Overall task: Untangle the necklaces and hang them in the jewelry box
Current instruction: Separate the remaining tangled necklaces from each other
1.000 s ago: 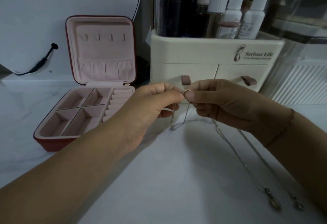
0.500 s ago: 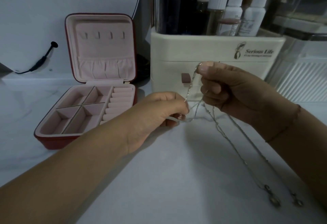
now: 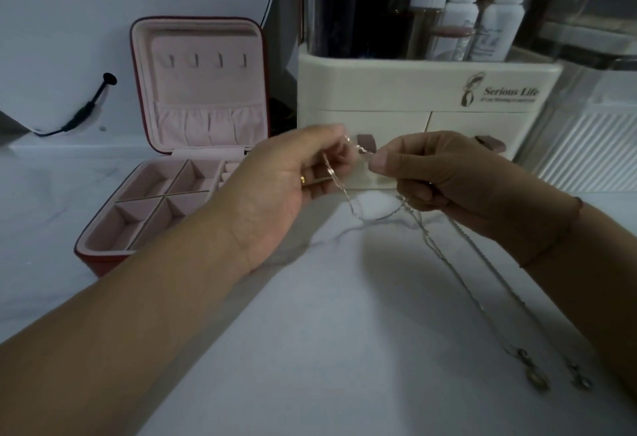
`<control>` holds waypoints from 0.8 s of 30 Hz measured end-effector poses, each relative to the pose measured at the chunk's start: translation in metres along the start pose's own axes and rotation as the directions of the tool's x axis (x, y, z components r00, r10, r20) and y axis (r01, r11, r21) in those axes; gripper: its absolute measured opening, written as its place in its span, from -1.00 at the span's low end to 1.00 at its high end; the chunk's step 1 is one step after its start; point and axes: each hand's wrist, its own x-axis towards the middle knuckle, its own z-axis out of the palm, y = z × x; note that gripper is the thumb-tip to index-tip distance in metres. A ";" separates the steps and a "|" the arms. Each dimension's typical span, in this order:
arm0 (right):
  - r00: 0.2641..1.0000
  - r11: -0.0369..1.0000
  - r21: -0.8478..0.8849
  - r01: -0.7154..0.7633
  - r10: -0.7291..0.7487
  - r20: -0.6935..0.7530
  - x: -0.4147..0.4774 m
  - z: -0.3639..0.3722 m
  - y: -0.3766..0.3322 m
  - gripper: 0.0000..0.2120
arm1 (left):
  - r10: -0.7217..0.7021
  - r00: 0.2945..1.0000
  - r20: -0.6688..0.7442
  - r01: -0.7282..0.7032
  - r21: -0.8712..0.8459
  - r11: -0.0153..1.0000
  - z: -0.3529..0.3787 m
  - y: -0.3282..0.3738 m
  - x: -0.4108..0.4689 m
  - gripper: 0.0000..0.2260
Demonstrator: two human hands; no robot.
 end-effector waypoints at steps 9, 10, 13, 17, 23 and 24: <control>0.992 0.982 -0.154 -0.109 0.118 0.046 -0.002 -0.002 -0.002 -0.79 | -0.062 0.998 -0.011 0.060 -0.124 0.990 -0.003 0.000 0.000 -0.88; 0.992 0.981 -0.155 -0.117 0.124 0.037 -0.001 -0.003 -0.002 -0.79 | -0.072 0.997 -0.001 0.071 -0.133 0.988 -0.003 0.000 0.000 -0.88; 0.994 0.987 -0.120 -0.110 0.109 -0.010 0.000 -0.006 -0.001 -0.77 | -0.111 0.993 0.031 0.115 -0.153 0.981 -0.002 -0.001 0.000 -0.86; 0.998 0.998 0.044 -0.036 0.038 -0.042 0.001 -0.007 -0.003 -0.78 | -0.101 0.994 0.050 0.106 -0.098 0.990 0.001 -0.002 -0.002 -0.85; 0.992 0.976 0.209 0.065 -0.041 -0.119 0.003 -0.007 -0.003 -0.82 | -0.081 0.996 0.048 0.080 0.015 0.997 0.004 -0.003 -0.004 -0.87; 0.990 0.965 0.253 0.067 -0.033 -0.134 0.004 -0.007 -0.003 -0.82 | -0.081 0.996 0.045 0.079 0.028 0.996 0.004 -0.004 -0.003 -0.89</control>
